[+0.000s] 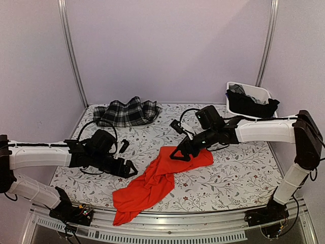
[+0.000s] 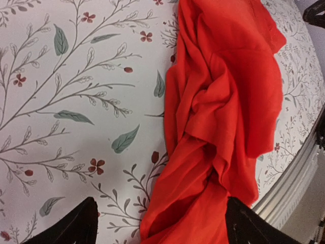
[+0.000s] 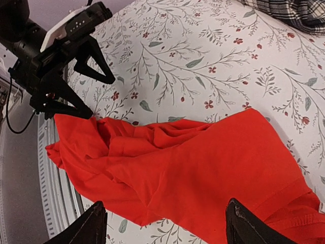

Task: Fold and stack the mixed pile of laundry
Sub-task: Flatten out the crumpled T-shirt at the center of the board.

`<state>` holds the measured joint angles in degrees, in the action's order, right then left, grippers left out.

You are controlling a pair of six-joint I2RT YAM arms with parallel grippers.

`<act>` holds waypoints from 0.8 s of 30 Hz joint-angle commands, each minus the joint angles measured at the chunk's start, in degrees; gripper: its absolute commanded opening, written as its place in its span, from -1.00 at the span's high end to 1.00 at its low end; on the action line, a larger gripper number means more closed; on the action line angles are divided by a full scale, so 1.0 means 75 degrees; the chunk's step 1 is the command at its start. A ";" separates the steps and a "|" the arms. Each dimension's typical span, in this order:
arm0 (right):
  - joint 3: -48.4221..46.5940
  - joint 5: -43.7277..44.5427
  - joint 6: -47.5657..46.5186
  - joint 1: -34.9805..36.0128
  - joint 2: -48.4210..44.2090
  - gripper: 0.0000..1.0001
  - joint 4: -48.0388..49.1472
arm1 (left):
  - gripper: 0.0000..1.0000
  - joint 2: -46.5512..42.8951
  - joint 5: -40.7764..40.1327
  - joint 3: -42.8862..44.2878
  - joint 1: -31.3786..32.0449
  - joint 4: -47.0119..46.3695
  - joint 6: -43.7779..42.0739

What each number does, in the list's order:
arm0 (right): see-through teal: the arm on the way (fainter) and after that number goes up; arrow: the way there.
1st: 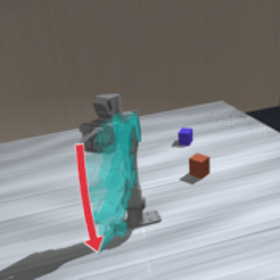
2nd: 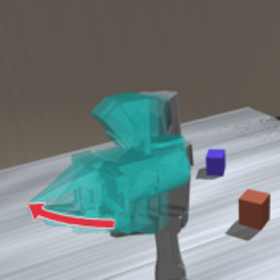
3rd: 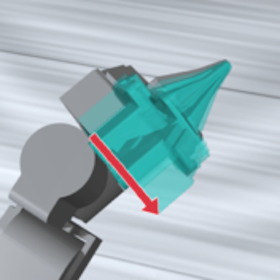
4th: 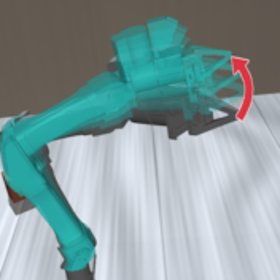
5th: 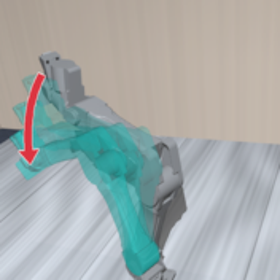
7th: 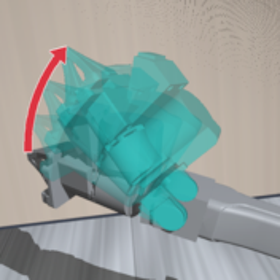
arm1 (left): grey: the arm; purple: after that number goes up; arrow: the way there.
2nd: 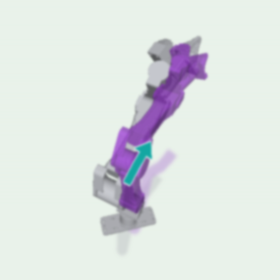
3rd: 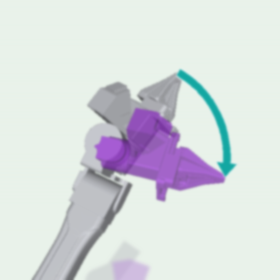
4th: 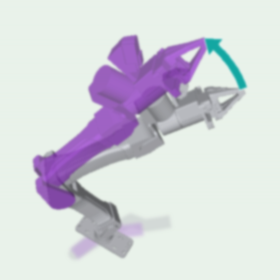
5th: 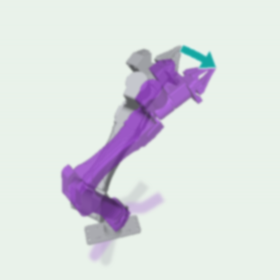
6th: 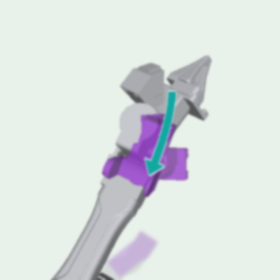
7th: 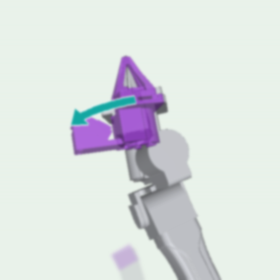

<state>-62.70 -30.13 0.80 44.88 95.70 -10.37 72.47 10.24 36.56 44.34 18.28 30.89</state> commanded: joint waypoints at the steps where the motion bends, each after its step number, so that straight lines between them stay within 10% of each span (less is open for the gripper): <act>1: -0.0766 0.0075 -0.1412 0.1025 0.0692 -0.59 -0.0550 | -0.76 -0.0568 -0.0060 -0.0591 0.0252 -0.0040 0.1172; 19: -0.2197 0.1803 -0.3522 0.2729 0.2723 -0.39 -0.1174 | -0.83 -0.1261 -0.0022 -0.1643 0.0308 0.0495 0.2684; 24: -0.2257 0.2354 -0.3544 0.2816 0.2973 -0.01 -0.0939 | -0.57 -0.1384 0.0099 -0.1765 0.0316 0.0298 0.2701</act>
<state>-78.28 -16.93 -24.38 65.10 116.57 -17.54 62.94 9.80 24.40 46.00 22.04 50.43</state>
